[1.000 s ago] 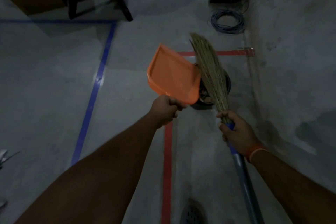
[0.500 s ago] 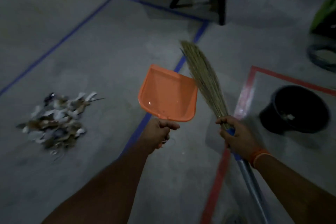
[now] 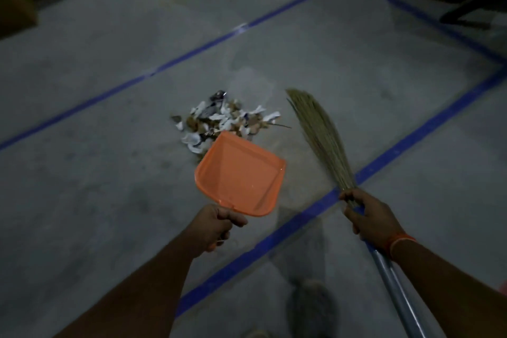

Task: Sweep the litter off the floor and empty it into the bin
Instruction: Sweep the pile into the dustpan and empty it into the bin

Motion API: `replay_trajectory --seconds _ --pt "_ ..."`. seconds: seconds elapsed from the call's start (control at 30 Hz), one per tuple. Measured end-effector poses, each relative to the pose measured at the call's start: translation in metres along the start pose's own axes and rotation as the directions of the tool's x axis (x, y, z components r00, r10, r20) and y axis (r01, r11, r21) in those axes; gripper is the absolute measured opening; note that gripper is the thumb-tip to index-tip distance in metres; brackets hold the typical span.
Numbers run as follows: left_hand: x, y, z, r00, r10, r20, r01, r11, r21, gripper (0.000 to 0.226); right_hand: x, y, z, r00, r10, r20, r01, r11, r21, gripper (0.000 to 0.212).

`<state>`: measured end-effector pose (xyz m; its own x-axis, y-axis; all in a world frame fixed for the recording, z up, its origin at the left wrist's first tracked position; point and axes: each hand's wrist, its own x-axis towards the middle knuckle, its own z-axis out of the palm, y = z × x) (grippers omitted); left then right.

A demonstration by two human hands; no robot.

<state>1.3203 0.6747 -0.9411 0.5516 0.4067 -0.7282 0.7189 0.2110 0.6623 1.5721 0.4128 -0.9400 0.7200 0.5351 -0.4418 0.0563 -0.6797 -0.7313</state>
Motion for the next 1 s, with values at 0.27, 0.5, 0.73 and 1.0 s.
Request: replay_trajectory --seconds 0.27,0.5,0.73,1.0 --pt "0.071 -0.126 -0.075 0.995 -0.083 -0.062 0.073 0.986 -0.151 0.036 0.117 0.040 0.122 0.969 -0.084 0.231 0.145 0.955 -0.259 0.020" --pt "0.166 -0.265 -0.152 0.989 -0.080 -0.120 0.058 0.983 -0.175 0.033 0.223 0.111 0.205 0.938 -0.171 0.301 0.294 0.853 -0.431 0.019" --pt "0.242 -0.298 -0.184 0.989 -0.124 -0.075 0.107 0.974 -0.202 0.030 0.269 0.149 0.236 0.888 -0.222 0.402 0.413 0.770 -0.486 0.019" --pt "0.276 -0.284 -0.187 0.996 -0.086 0.006 0.085 0.975 -0.204 0.040 0.257 0.150 0.224 0.849 -0.243 0.470 0.485 0.713 -0.507 0.023"
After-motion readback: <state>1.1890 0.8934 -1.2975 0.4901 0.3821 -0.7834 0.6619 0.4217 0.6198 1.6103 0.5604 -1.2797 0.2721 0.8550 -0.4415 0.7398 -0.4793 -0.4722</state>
